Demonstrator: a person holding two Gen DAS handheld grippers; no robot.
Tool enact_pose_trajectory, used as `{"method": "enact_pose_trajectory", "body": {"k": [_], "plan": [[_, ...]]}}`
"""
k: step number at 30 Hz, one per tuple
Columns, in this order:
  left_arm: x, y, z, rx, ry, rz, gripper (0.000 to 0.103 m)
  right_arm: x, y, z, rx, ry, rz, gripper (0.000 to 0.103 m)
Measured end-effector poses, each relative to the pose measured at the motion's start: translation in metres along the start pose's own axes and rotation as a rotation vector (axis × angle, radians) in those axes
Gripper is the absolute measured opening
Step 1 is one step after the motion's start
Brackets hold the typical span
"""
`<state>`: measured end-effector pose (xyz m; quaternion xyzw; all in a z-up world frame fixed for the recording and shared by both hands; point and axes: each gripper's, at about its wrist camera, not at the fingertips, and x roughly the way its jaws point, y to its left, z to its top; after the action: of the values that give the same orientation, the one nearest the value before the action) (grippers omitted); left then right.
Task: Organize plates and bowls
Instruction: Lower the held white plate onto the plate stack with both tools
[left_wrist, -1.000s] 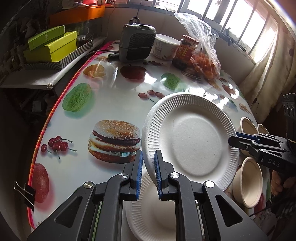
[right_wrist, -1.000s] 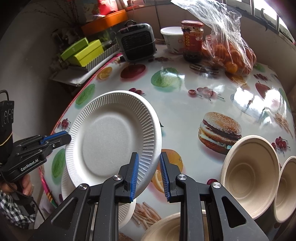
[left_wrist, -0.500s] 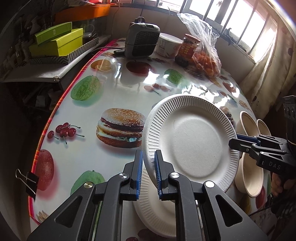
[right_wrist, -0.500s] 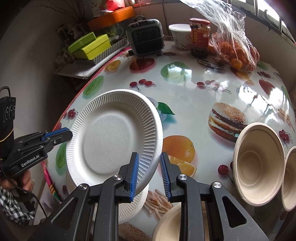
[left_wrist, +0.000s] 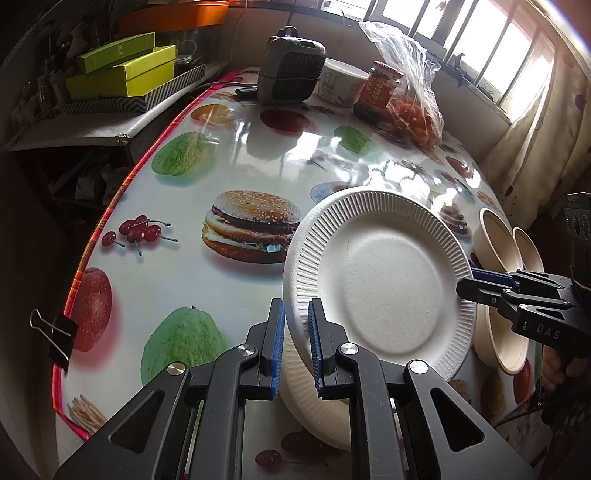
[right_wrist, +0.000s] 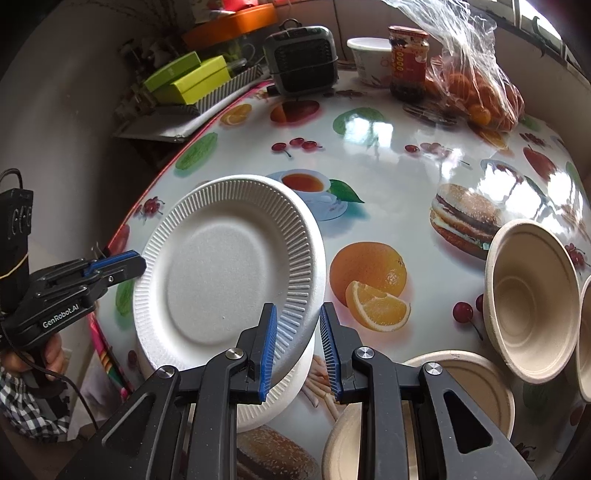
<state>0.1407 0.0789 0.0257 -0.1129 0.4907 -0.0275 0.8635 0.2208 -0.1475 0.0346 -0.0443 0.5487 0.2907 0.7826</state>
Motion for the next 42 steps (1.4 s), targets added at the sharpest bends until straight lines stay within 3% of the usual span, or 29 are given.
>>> {"method": "enact_pose_trajectory", "body": {"k": [42], "plan": [[0.002,0.004,-0.032,-0.01,0.049,0.011,0.014,0.015,0.012,-0.029,-0.02,0.059,0.005,0.025]]}}
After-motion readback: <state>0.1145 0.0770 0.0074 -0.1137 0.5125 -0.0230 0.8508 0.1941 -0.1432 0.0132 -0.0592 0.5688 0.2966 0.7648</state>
